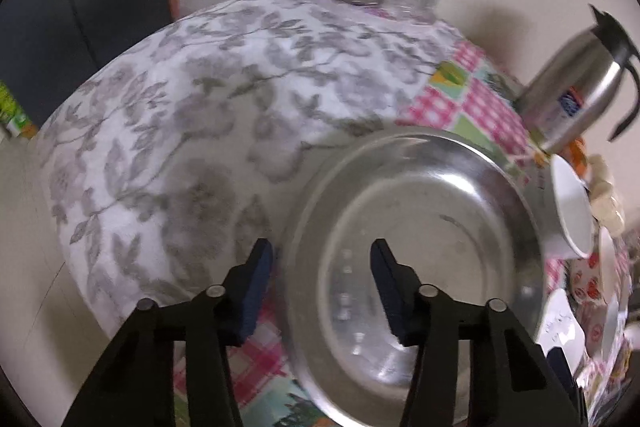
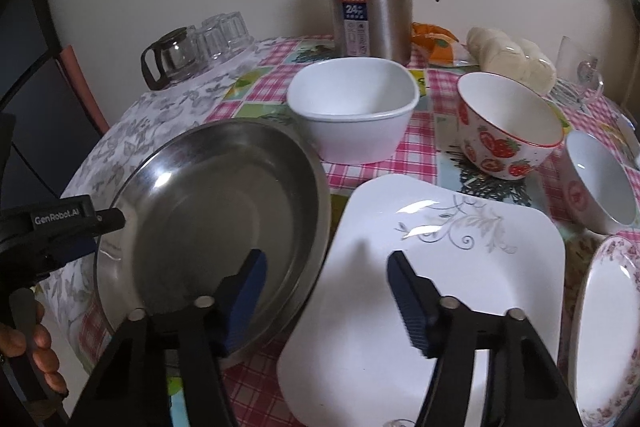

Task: Organize plates and bowls
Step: 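Grasp the steel basin rim with the left tool while the right tool grasps it too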

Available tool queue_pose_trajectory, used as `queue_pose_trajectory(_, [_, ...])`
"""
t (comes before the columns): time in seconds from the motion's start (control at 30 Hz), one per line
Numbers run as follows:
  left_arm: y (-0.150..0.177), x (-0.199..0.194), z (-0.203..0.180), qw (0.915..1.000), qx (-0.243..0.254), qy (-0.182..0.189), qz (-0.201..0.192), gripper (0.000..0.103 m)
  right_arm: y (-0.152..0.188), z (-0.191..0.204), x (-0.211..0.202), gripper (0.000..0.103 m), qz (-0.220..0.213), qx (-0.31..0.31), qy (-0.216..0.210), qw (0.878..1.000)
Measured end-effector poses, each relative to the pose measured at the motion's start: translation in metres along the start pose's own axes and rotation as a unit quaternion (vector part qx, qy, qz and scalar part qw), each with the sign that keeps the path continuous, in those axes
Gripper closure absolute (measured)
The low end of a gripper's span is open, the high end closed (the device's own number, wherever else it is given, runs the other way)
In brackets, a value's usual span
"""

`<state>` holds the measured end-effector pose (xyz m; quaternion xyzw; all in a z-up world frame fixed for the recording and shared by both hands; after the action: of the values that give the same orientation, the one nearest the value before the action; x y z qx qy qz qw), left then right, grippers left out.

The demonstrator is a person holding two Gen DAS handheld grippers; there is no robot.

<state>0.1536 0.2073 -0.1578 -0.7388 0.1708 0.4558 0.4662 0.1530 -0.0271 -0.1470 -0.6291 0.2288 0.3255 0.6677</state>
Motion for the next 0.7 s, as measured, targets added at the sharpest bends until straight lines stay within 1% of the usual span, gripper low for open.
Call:
queue_pose_trajectory(0.03, [0.000,0.001,0.005,1.0000,-0.009,-0.003,0.000,0.052,0.001,0.002,0.000,0.042,0.000,-0.003,-0.001,1.000])
queue_pose_trajectory(0.1, [0.001,0.006,0.008,0.9996,-0.024,0.007,0.011,0.052,0.003,0.006,0.002,0.044,0.003,-0.010,-0.003,1.000])
queue_pose_trajectory(0.13, [0.002,0.008,0.009,0.9996,-0.024,0.009,0.015,0.052,0.003,0.008,0.003,0.047,0.004,-0.012,-0.004,1.000])
queue_pose_trajectory(0.2, [0.006,0.013,0.009,0.9996,-0.018,0.005,0.023,0.052,0.004,0.012,0.004,0.049,0.006,-0.015,-0.009,1.000])
queue_pose_trajectory(0.23, [0.008,0.015,0.008,0.9994,-0.021,0.010,0.027,0.053,0.004,0.014,0.005,0.050,0.006,-0.016,-0.011,1.000])
queue_pose_trajectory(0.33, [0.012,0.020,0.008,0.9986,-0.032,0.022,0.037,0.074,0.006,0.019,0.006,0.053,0.007,-0.022,-0.018,1.000])
queue_pose_trajectory(0.37, [0.012,0.021,0.010,0.9987,-0.032,0.015,0.037,0.080,0.007,0.021,0.006,0.053,0.008,-0.025,-0.019,0.999])
queue_pose_trajectory(0.4, [0.013,0.021,0.013,0.9987,-0.035,0.007,0.036,0.082,0.007,0.023,0.006,0.054,0.009,-0.027,-0.022,0.999])
queue_pose_trajectory(0.47, [0.013,0.020,0.018,0.9979,-0.053,0.013,0.036,0.084,0.007,0.026,0.006,0.054,0.007,-0.032,-0.020,0.999])
queue_pose_trajectory(0.57, [0.012,0.019,0.026,0.9976,-0.060,0.003,0.033,0.084,0.007,0.030,0.006,0.054,0.005,-0.037,-0.025,0.999])
queue_pose_trajectory(0.7, [0.011,0.020,0.034,0.9964,-0.077,0.005,0.035,0.084,0.004,0.042,0.003,0.054,-0.003,-0.052,-0.034,0.998])
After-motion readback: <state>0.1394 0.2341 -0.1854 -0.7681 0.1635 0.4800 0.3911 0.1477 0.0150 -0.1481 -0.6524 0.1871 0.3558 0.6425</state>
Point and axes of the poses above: each gripper's, at about its wrist camera, not at the fingertips, and x roughly the way its jaws point, z to its left, y to its underside, the point moved 9 cm from there along x, roughly the way its jaws point, and after that the axes turned 8 degrees about -z, right-handed, at the moved point
